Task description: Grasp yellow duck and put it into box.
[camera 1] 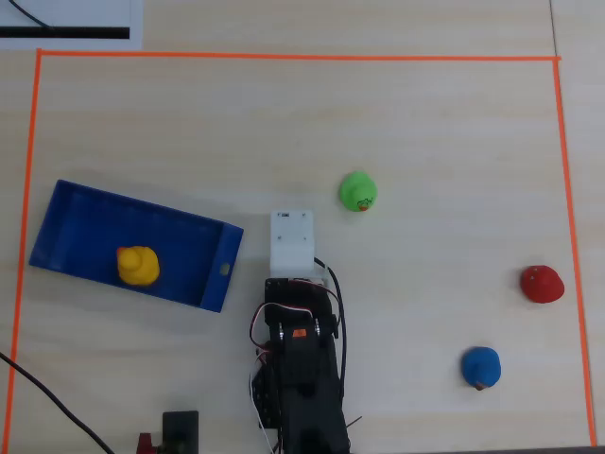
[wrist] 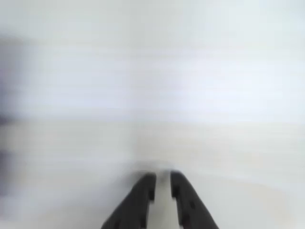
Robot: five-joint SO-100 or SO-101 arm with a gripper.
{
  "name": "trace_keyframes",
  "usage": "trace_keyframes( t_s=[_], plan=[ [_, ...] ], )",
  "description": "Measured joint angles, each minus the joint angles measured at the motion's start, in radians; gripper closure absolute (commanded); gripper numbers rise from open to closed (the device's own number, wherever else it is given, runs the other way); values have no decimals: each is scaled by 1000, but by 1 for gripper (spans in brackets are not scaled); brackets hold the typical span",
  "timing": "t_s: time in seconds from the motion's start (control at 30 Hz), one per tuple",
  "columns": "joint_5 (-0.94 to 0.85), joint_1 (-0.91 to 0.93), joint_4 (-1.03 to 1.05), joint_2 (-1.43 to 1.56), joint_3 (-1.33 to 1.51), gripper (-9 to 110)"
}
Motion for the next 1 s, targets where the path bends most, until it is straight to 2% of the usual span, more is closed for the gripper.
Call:
trace_keyframes(
  t_s=[0.27, 1.0],
  plan=[
    [0, 0, 0, 0, 2, 97],
    [0, 0, 0, 0, 2, 99]
  ],
)
